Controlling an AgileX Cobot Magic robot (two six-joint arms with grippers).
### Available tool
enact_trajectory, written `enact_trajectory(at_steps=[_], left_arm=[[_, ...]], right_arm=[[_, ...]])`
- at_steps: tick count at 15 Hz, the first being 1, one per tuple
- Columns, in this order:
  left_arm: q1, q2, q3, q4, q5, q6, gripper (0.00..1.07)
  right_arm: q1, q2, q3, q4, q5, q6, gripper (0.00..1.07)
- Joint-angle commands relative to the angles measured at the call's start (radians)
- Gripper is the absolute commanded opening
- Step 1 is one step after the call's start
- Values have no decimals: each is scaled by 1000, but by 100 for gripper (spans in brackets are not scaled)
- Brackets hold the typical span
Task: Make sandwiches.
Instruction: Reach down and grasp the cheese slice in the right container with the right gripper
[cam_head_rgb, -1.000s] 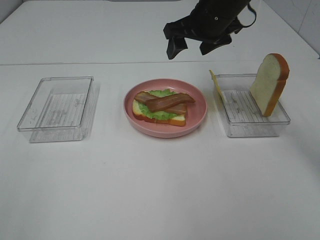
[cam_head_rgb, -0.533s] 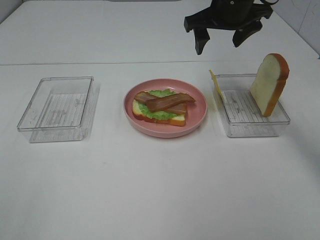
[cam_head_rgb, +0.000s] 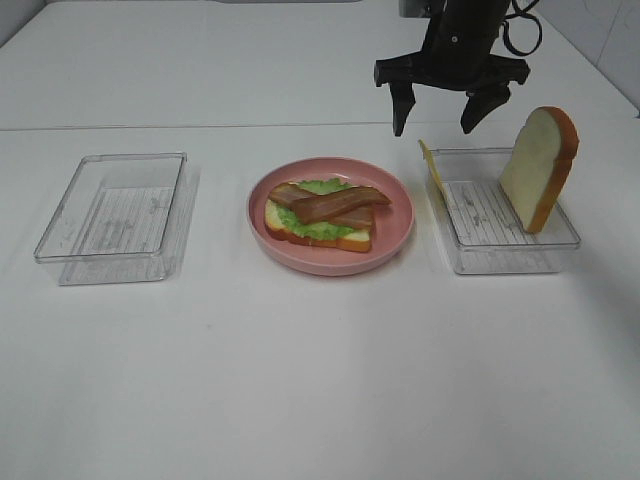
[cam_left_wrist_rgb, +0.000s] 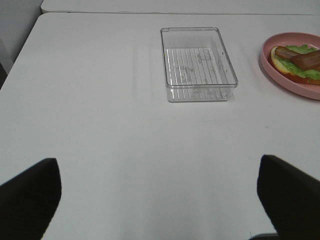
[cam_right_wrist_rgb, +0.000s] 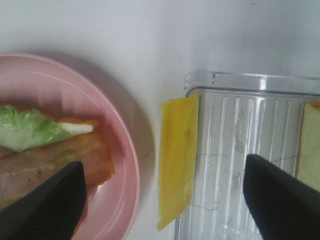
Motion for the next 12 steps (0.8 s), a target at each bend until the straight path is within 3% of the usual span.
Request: enact_trajectory(at_steps=[1, 12], left_arm=[[2, -17, 0, -8, -11, -8, 100], [2, -17, 0, -8, -11, -8, 100]], right_arm=[[-46, 14, -9, 70, 55, 11, 82], [-51, 117, -9, 82, 37, 0, 80]])
